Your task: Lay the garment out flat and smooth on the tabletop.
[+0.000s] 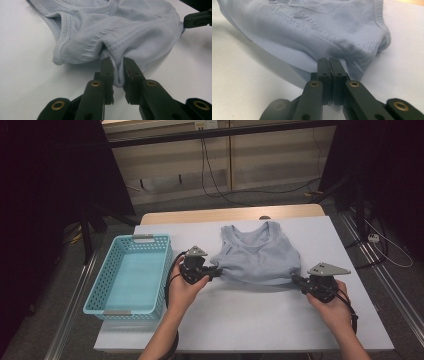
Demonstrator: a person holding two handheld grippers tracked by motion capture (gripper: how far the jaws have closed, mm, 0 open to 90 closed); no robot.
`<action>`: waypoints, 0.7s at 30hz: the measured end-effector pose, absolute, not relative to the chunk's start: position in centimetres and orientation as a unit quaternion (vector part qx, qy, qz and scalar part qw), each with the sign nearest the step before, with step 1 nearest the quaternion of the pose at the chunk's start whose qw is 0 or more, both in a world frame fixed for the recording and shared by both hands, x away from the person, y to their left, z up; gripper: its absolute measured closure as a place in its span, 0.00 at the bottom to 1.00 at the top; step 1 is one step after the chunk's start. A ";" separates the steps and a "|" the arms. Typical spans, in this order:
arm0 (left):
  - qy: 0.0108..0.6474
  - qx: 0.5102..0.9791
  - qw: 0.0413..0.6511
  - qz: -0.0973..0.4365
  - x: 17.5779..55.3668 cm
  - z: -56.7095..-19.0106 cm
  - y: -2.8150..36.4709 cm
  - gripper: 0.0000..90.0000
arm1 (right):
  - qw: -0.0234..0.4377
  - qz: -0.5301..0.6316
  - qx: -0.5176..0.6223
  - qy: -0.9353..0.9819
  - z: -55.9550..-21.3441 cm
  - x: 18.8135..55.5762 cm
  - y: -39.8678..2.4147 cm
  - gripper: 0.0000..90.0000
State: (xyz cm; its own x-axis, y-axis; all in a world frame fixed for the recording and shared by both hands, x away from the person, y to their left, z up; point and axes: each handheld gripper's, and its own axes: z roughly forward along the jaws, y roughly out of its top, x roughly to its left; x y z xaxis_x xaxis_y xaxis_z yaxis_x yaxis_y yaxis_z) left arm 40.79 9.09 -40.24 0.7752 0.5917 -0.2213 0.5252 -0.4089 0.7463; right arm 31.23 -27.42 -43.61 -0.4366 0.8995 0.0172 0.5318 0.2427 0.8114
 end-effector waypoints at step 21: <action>0.336 0.839 0.427 0.035 41.1 -40.2 8.9 0.88 | 0.210 0.395 0.453 0.771 -43.7 30.5 -26.0 0.90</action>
